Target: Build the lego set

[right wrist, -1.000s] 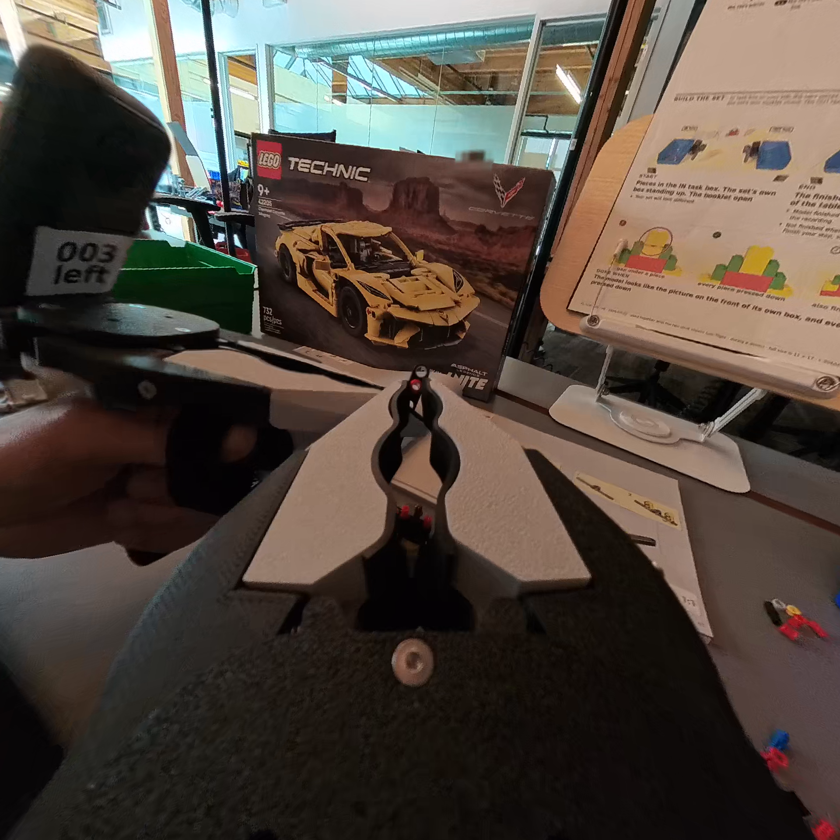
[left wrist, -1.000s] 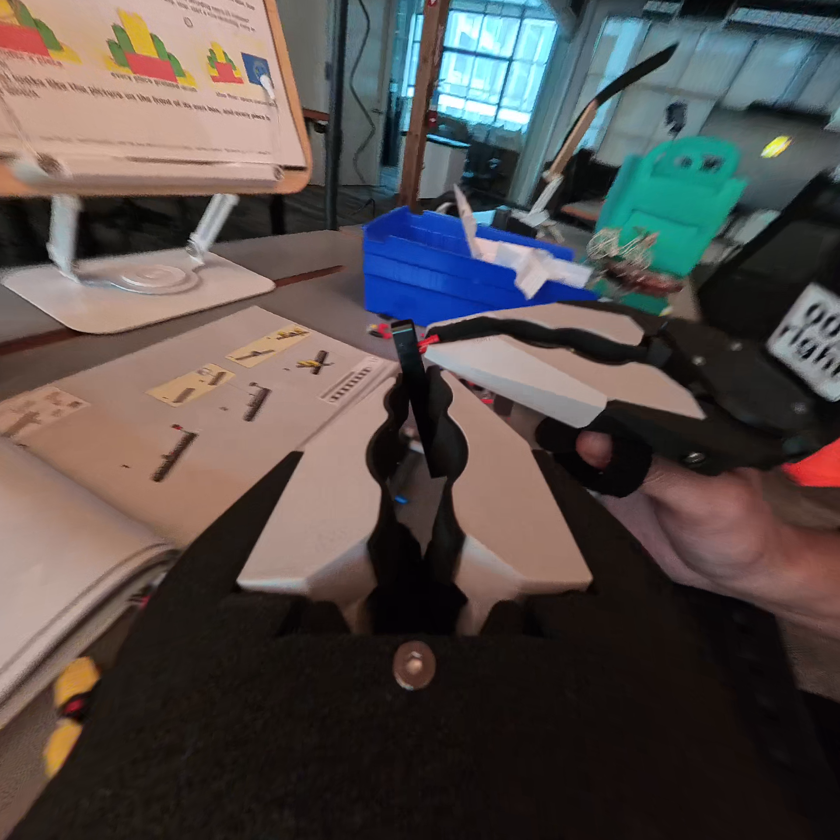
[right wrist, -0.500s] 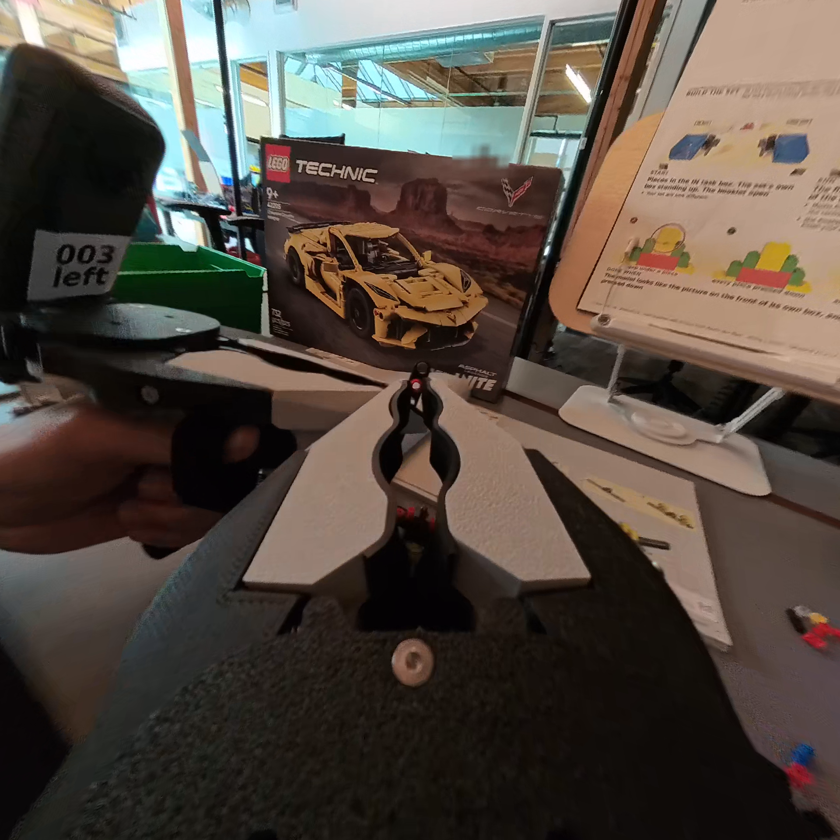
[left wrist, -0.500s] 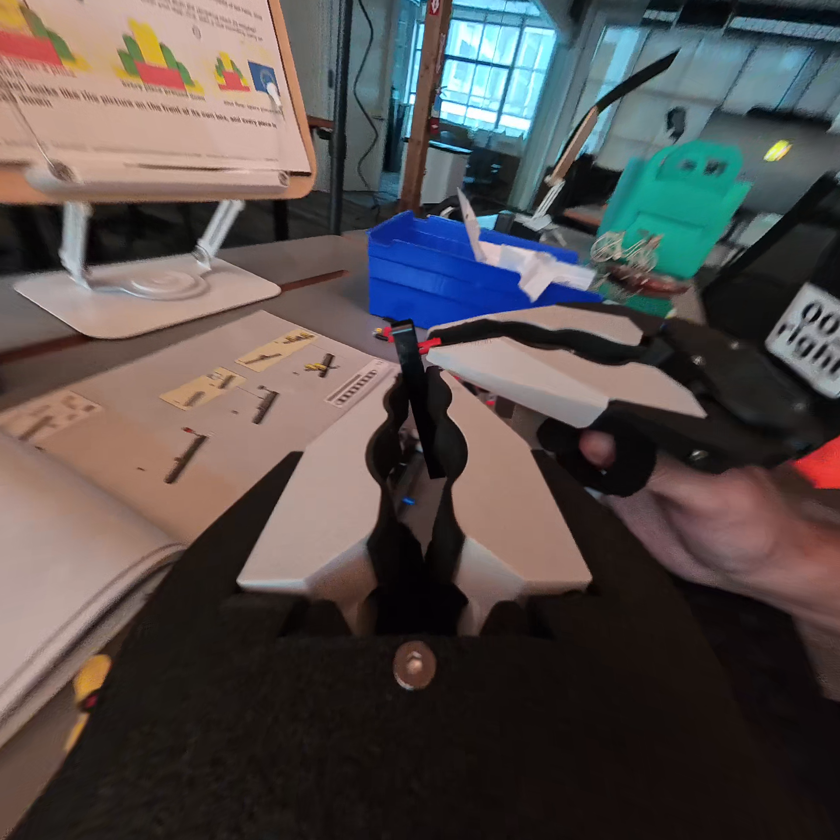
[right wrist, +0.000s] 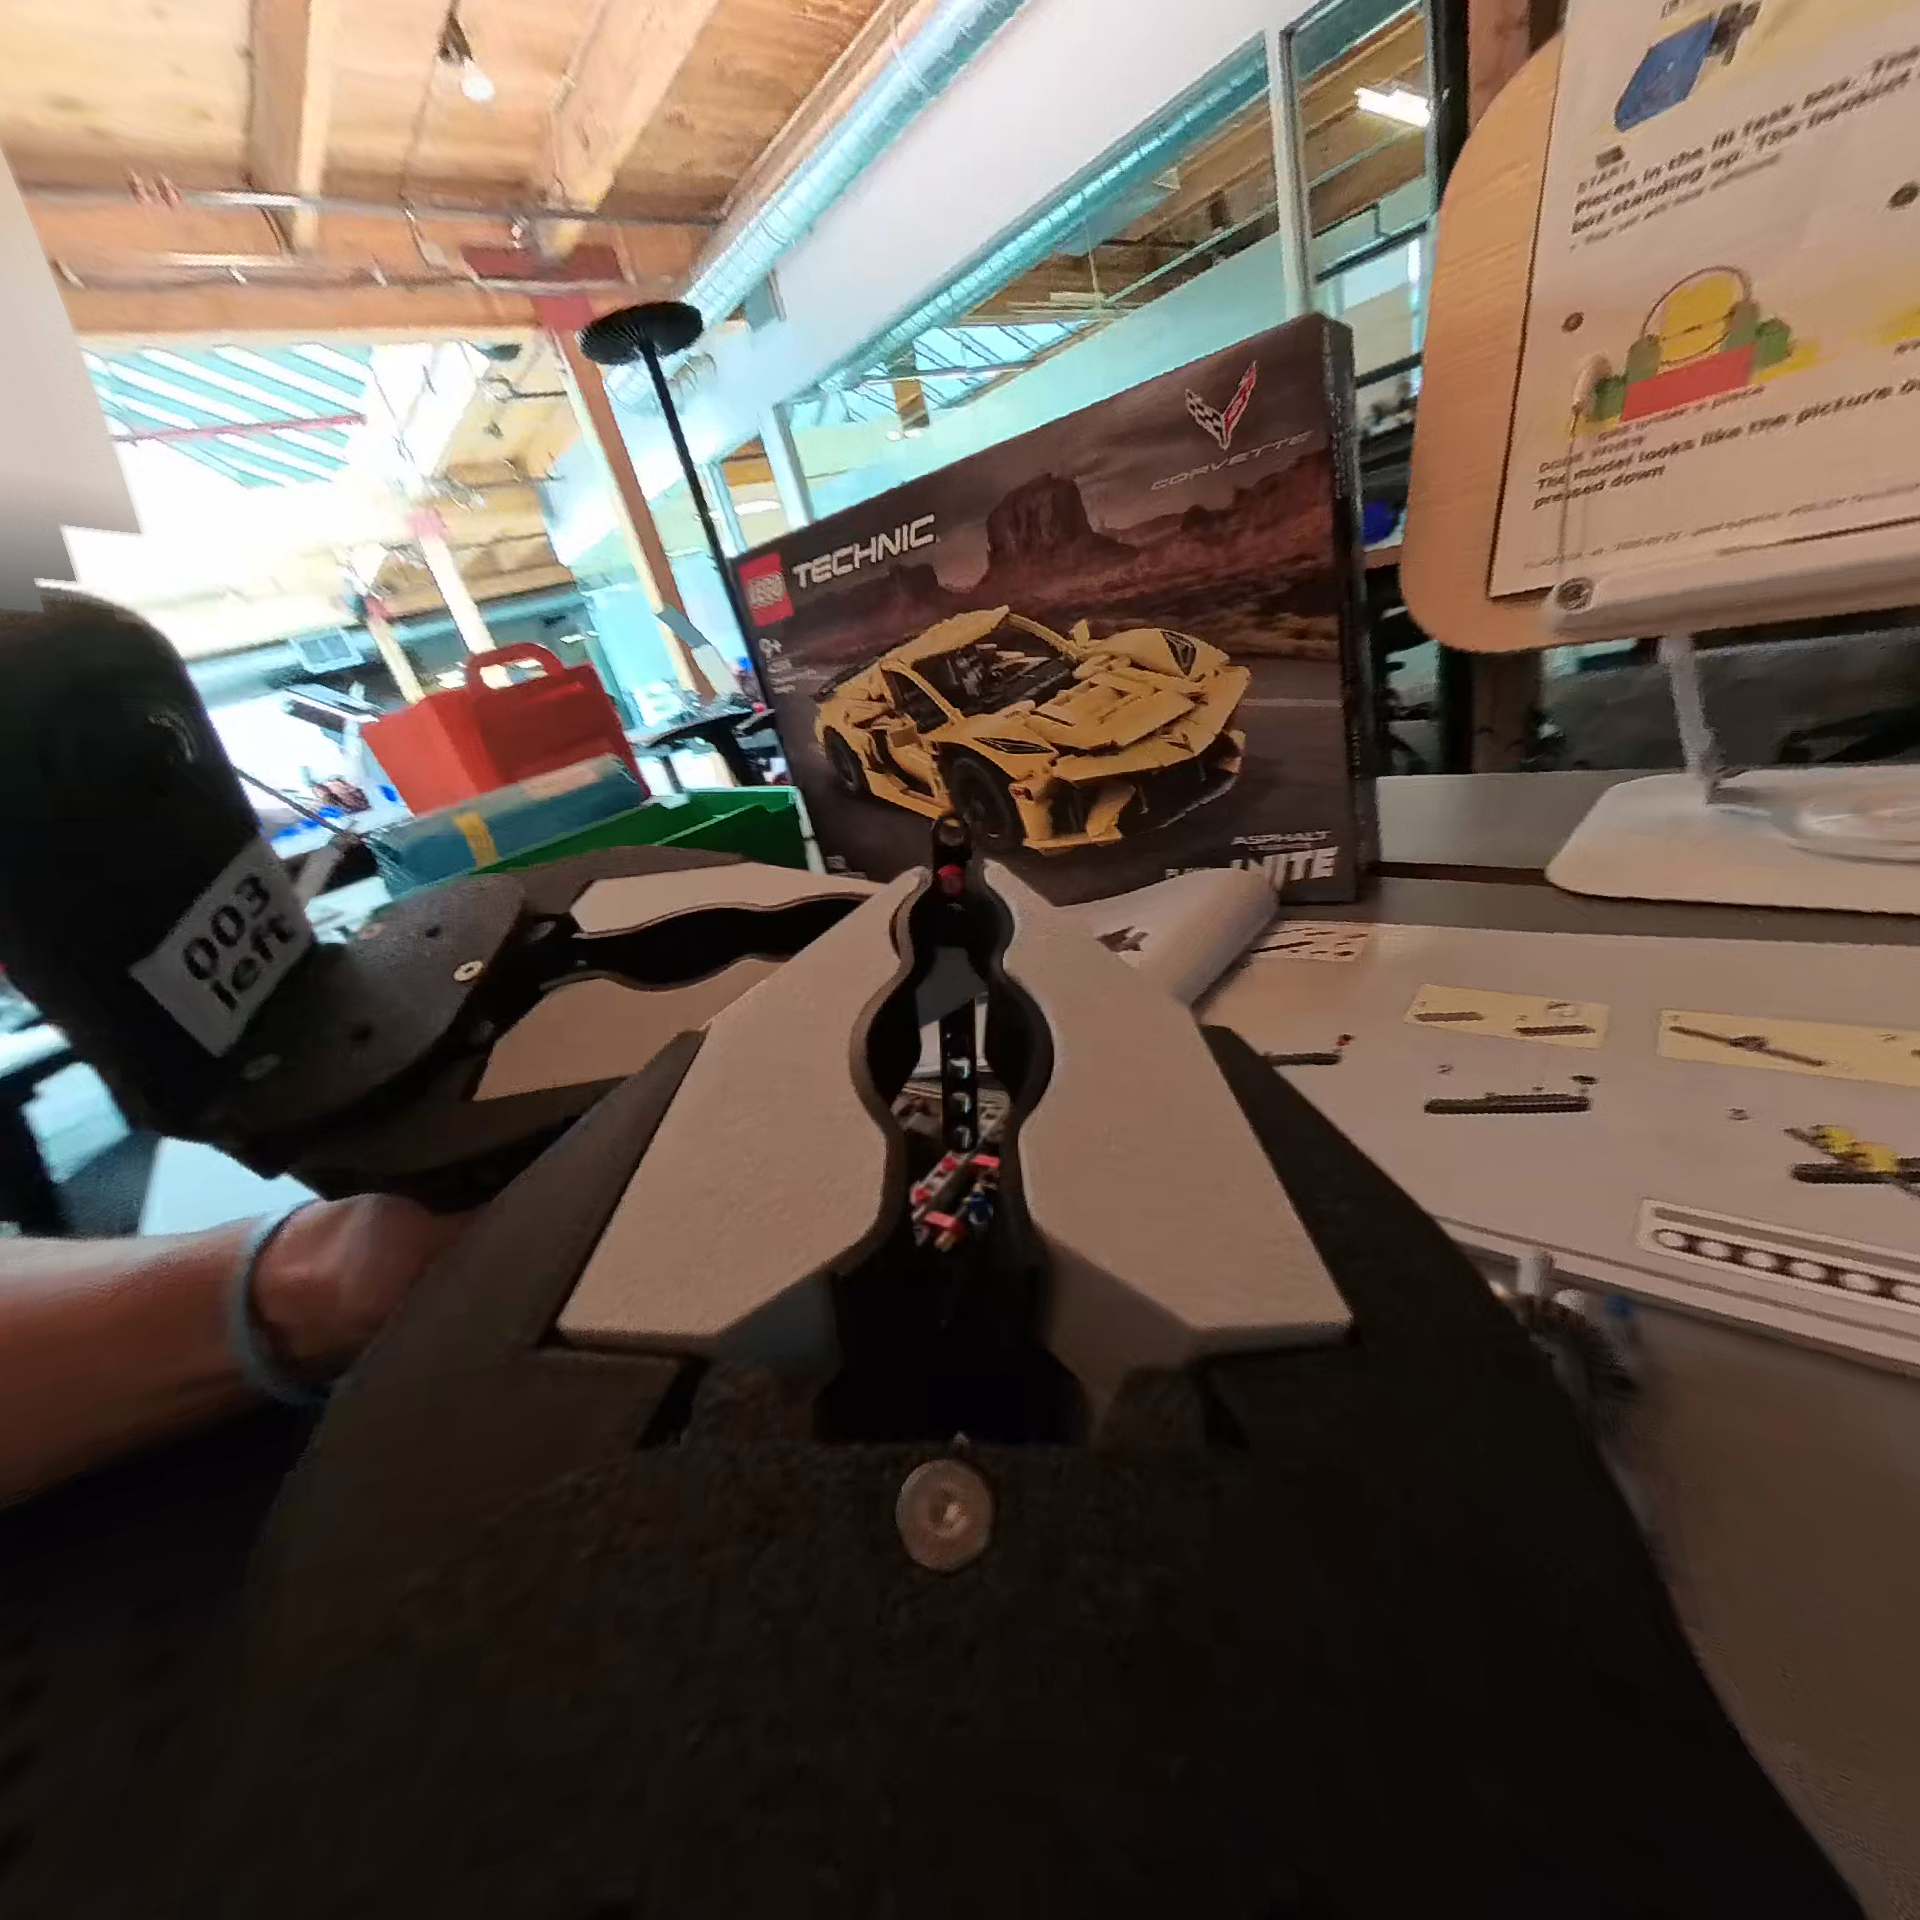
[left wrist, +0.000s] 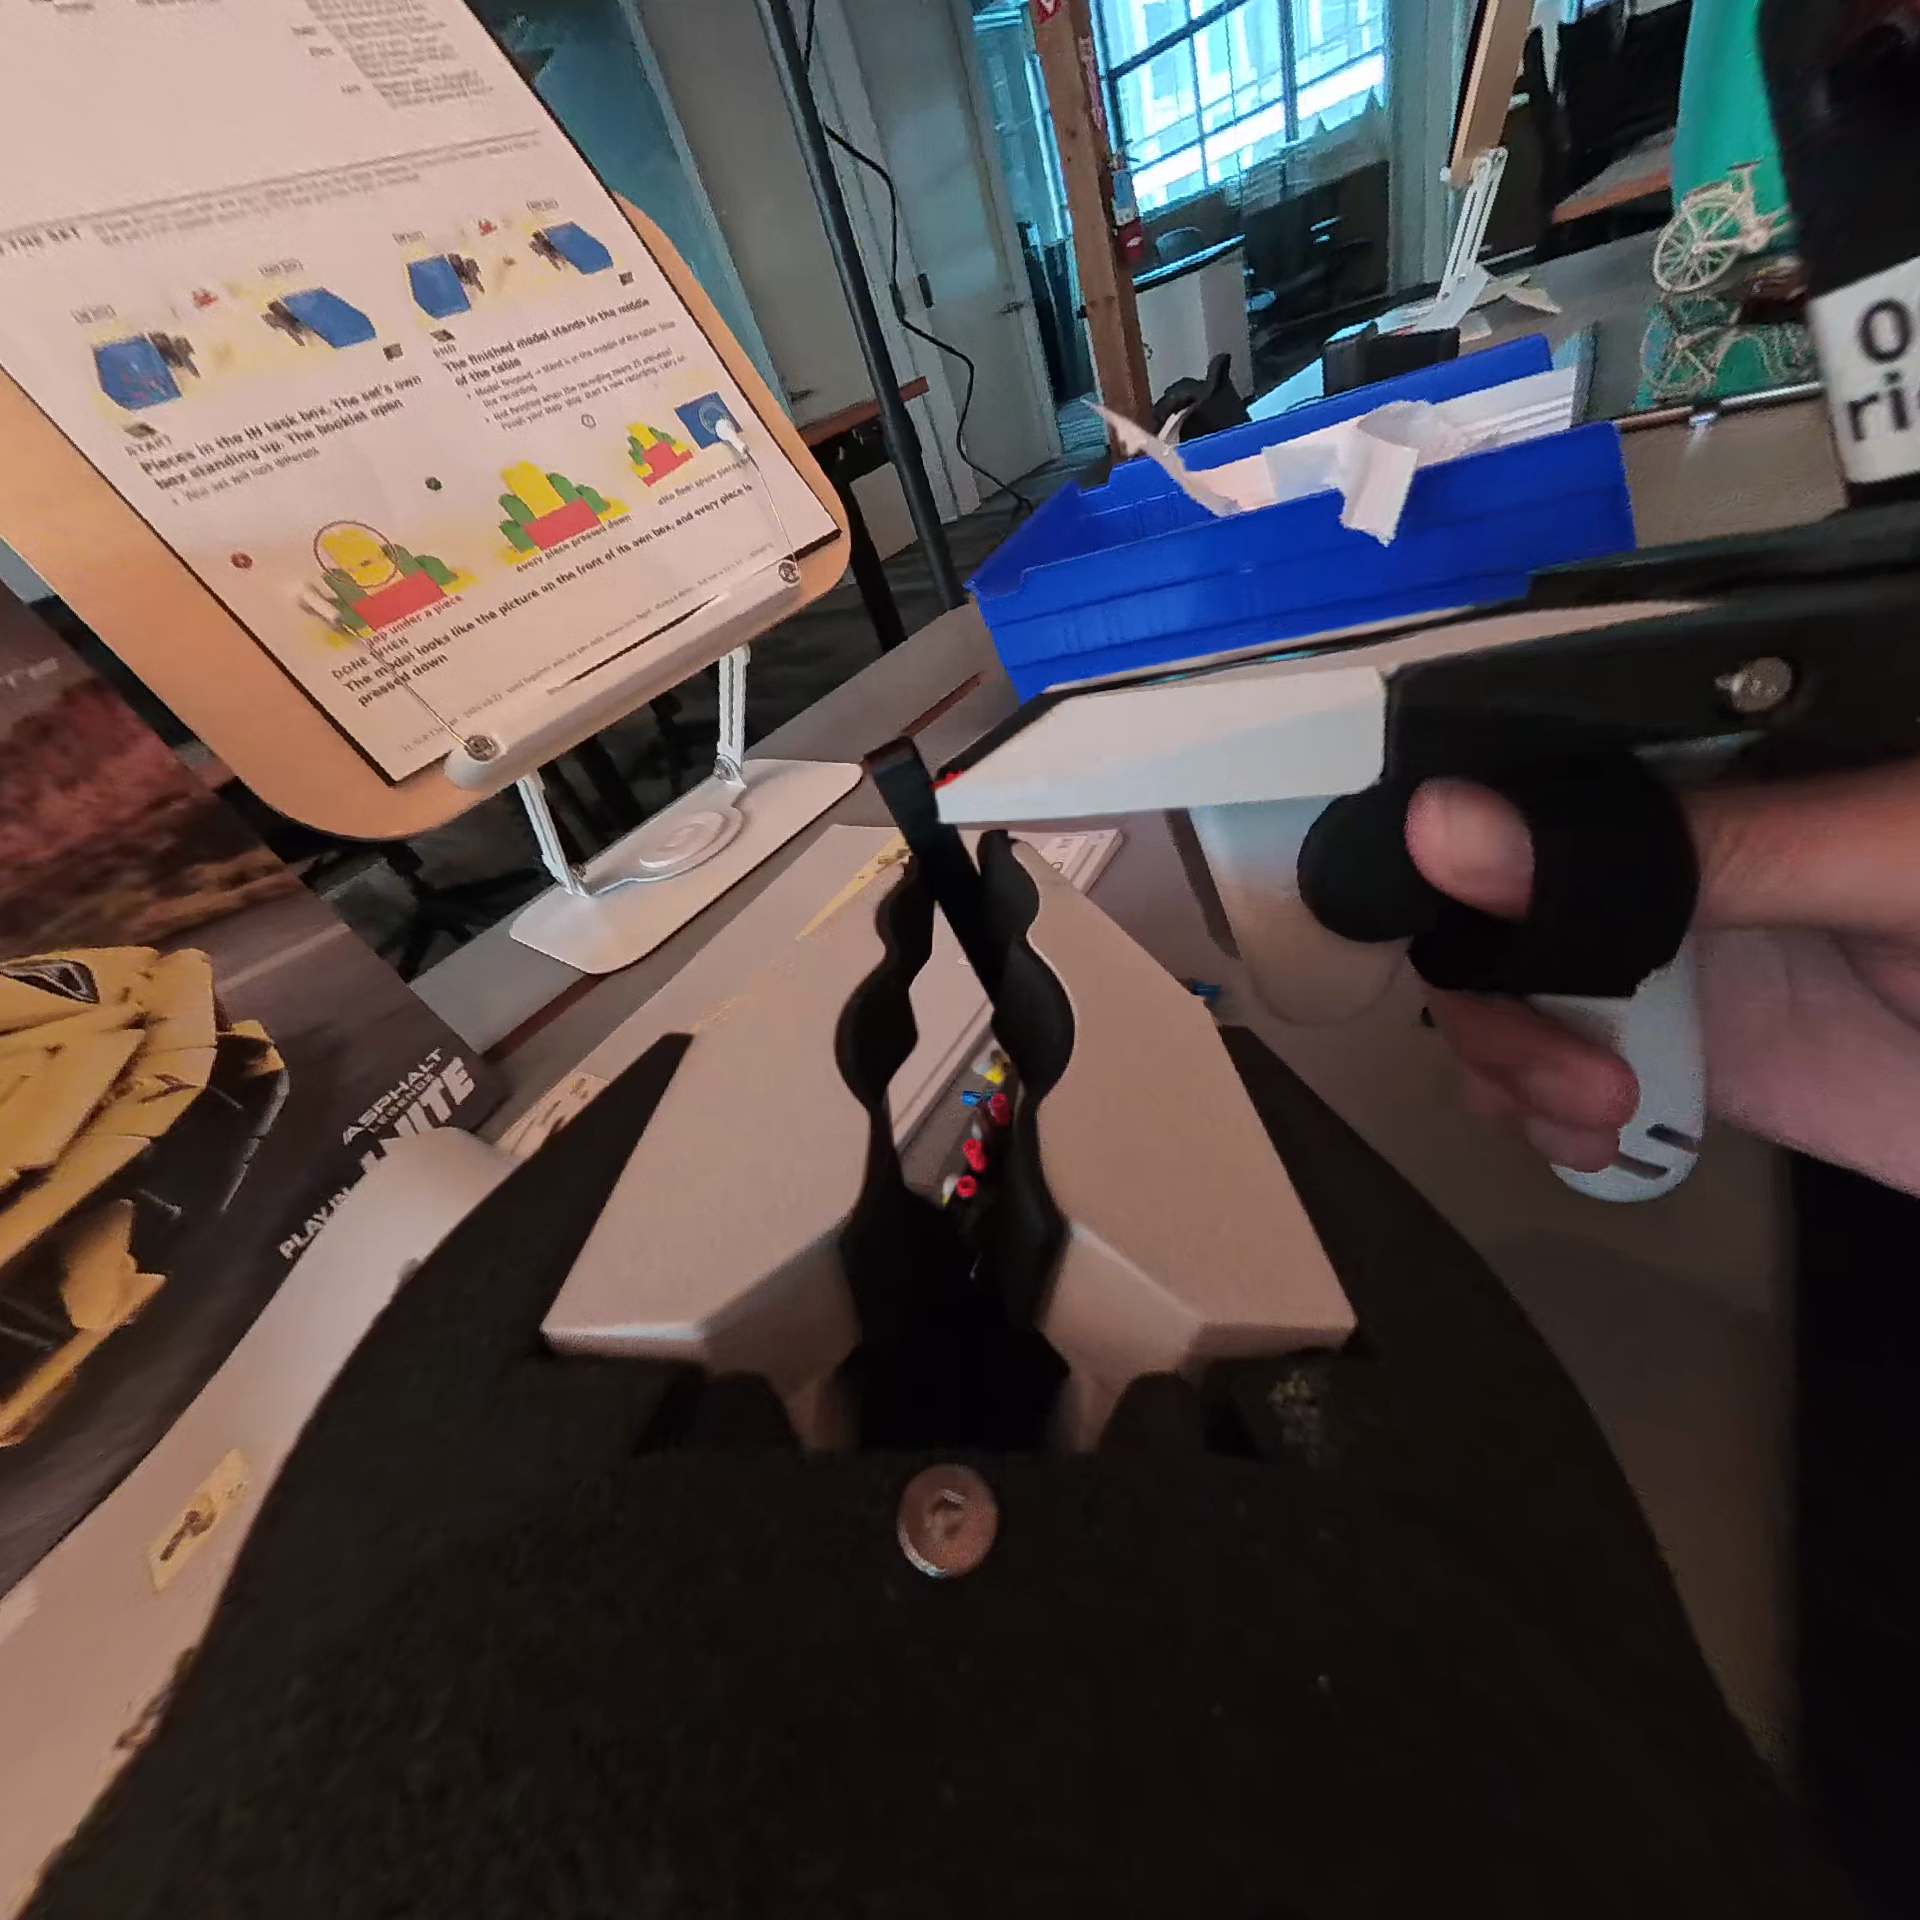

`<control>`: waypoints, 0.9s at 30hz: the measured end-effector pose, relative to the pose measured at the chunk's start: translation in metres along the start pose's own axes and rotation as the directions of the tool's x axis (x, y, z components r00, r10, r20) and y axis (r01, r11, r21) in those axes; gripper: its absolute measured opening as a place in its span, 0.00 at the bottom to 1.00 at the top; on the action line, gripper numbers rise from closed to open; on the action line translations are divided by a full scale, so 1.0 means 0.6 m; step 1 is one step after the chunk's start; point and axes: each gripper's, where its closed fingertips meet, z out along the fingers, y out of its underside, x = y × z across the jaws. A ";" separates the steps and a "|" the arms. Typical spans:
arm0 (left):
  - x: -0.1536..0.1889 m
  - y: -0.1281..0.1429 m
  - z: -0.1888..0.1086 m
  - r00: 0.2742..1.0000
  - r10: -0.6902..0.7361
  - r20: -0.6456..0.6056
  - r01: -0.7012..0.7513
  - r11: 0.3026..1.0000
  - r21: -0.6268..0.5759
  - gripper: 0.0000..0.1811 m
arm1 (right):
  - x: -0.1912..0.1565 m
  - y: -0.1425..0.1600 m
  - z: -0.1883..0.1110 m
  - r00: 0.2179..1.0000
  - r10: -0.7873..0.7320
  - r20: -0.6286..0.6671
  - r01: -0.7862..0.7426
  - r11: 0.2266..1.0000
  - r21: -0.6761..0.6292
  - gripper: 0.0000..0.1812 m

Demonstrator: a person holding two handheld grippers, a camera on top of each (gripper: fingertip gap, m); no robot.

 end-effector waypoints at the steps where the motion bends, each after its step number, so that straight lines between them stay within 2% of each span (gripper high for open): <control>1: 0.001 0.000 0.000 1.000 0.007 -0.008 -0.007 1.000 0.000 0.04 | 0.000 0.000 0.000 0.999 0.027 0.020 -0.027 1.000 -0.001 0.02; 3: 0.001 -0.003 -0.002 0.999 -0.017 -0.045 0.018 1.000 0.015 0.04 | -0.003 -0.004 0.000 0.997 0.028 0.068 -0.027 1.000 -0.008 0.02; 4: 0.004 -0.006 -0.003 0.992 -0.079 -0.099 0.082 0.996 0.026 0.04 | -0.006 -0.006 -0.002 0.995 -0.003 0.100 0.005 1.000 -0.019 0.02; 6: 0.009 -0.014 -0.008 0.944 -0.234 -0.233 0.245 0.969 0.020 0.04 | -0.012 -0.008 -0.009 0.985 -0.016 0.174 0.027 0.998 -0.060 0.05; 8: 0.015 -0.026 -0.017 0.877 -0.339 -0.340 0.366 0.931 0.017 0.03 | -0.013 -0.001 -0.019 0.961 0.045 0.272 -0.011 0.992 -0.124 0.12; 10: 0.029 -0.037 -0.027 0.784 -0.422 -0.455 0.467 0.884 -0.015 0.04 | -0.034 -0.011 -0.037 0.877 0.200 0.436 -0.143 0.977 -0.161 0.16; 12: 0.045 -0.047 -0.036 0.695 -0.469 -0.545 0.529 0.847 -0.053 0.04 | -0.040 -0.016 -0.045 0.782 0.347 0.517 -0.270 0.937 -0.221 0.24; 14: 0.054 -0.049 -0.040 0.647 -0.491 -0.583 0.557 0.827 -0.078 0.03 | -0.052 -0.030 -0.054 0.668 0.453 0.591 -0.372 0.890 -0.262 0.23; 15: 0.056 -0.047 -0.039 0.642 -0.494 -0.586 0.557 0.826 -0.086 0.03 | -0.054 -0.033 -0.054 0.651 0.467 0.599 -0.386 0.883 -0.268 0.21; 23: 0.071 -0.042 -0.039 0.632 -0.489 -0.601 0.537 0.836 -0.116 0.03 | -0.045 -0.014 -0.044 0.714 0.424 0.558 -0.334 0.906 -0.260 0.16; 25: 0.076 -0.040 -0.038 0.631 -0.489 -0.603 0.532 0.838 -0.123 0.03 | -0.047 -0.010 -0.046 0.721 0.409 0.559 -0.311 0.912 -0.266 0.07; 27: 0.077 -0.039 -0.037 0.632 -0.490 -0.601 0.531 0.838 -0.125 0.03 | -0.046 -0.009 -0.046 0.730 0.399 0.556 -0.304 0.917 -0.259 0.07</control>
